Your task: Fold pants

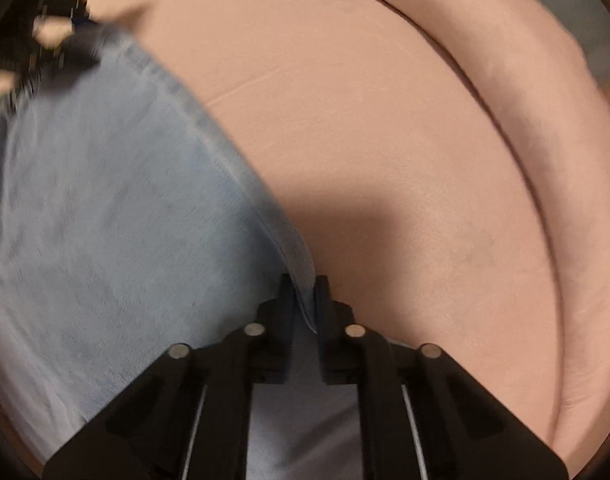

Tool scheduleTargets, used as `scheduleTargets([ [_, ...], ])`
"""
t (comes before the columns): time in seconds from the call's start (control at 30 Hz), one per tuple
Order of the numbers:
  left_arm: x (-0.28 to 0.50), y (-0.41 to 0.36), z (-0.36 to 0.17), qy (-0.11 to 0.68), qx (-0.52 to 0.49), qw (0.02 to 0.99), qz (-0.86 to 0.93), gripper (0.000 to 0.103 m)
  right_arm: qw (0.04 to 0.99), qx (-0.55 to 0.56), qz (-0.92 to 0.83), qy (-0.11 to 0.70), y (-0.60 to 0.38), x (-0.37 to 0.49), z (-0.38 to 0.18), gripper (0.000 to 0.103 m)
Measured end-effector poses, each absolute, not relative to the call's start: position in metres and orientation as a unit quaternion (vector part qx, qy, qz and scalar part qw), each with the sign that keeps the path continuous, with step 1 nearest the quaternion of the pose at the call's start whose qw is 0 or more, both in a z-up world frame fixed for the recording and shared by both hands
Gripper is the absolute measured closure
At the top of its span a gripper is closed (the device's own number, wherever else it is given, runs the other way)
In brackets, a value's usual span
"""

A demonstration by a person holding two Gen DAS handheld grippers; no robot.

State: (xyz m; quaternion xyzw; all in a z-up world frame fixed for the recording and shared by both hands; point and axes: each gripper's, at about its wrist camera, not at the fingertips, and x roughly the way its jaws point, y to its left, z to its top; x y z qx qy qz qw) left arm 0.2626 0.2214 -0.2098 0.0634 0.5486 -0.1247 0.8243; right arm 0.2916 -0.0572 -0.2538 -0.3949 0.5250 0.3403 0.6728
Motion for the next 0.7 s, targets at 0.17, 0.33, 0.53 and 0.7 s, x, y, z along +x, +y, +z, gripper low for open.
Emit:
scheduleTargets([
  [0.17, 0.245, 0.218, -0.165, 0.483, 0.075, 0.866, -0.102, 0.078, 0.725, -0.411, 0.288, 0.472, -0.064, 0.269, -0.214, 0.098],
  [0.33, 0.2, 0.224, -0.124, 0.41, 0.081, 0.905, -0.076, 0.078, 0.79, -0.391, 0.244, 0.404, -0.084, 0.226, -0.15, 0.098],
  [0.53, 0.147, 0.213, -0.118, 0.388, 0.098, 0.912, -0.089, 0.087, 0.821, -0.385, 0.248, 0.34, -0.093, 0.131, -0.107, 0.098],
  [0.7, 0.115, 0.218, -0.106, 0.379, 0.102, 0.915, -0.095, 0.088, 0.816, -0.402, 0.261, 0.323, -0.097, 0.08, -0.107, 0.098],
])
